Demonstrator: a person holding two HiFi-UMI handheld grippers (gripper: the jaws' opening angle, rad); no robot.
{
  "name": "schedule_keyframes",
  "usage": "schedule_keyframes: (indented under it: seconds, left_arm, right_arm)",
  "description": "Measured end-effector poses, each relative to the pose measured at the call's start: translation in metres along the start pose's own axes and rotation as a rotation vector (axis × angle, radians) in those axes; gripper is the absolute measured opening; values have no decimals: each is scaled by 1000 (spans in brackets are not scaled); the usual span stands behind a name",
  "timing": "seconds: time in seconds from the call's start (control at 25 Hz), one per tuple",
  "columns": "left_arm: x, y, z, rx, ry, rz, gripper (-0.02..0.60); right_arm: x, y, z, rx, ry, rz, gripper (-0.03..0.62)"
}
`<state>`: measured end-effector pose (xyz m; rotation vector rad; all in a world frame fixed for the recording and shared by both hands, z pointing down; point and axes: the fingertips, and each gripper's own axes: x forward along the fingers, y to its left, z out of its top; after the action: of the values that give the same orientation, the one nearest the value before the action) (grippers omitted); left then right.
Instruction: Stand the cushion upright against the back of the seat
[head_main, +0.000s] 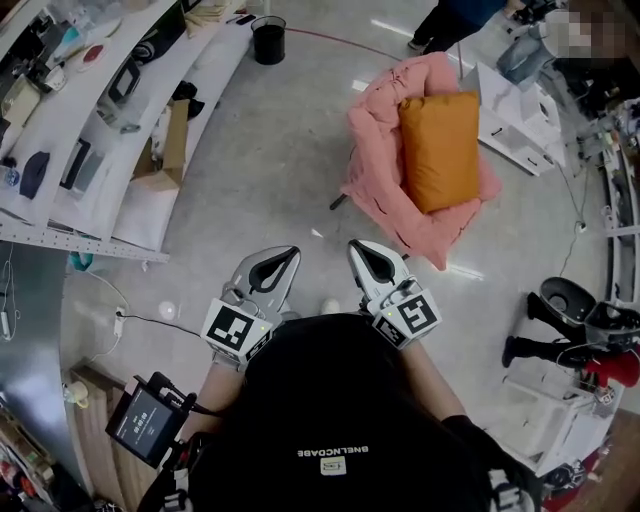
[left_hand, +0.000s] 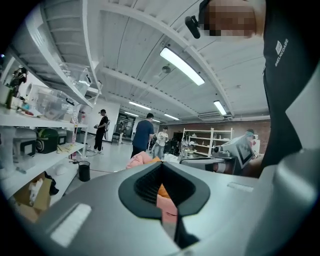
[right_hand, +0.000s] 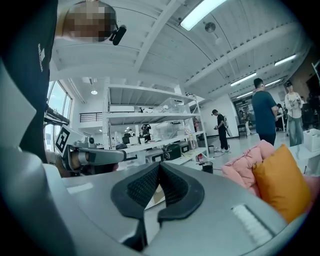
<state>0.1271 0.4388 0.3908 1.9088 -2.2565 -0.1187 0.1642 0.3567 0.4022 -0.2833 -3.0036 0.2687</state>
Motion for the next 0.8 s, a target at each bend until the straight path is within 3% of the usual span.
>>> schedule_keyframes:
  seconds: [0.28,0.48,0.8]
  left_arm:
    - [-21,30,-7,3,12,-44,17]
    - [-25,54,-4,-9,16,-41,17]
    - [7,76,-15,1,40,-48,17]
  right_arm:
    - [26,9,-10,-1,22,-58,3]
    - [43,18,-10,8,8,-50,3]
    - [65,-21,-23,22,29,-88,3]
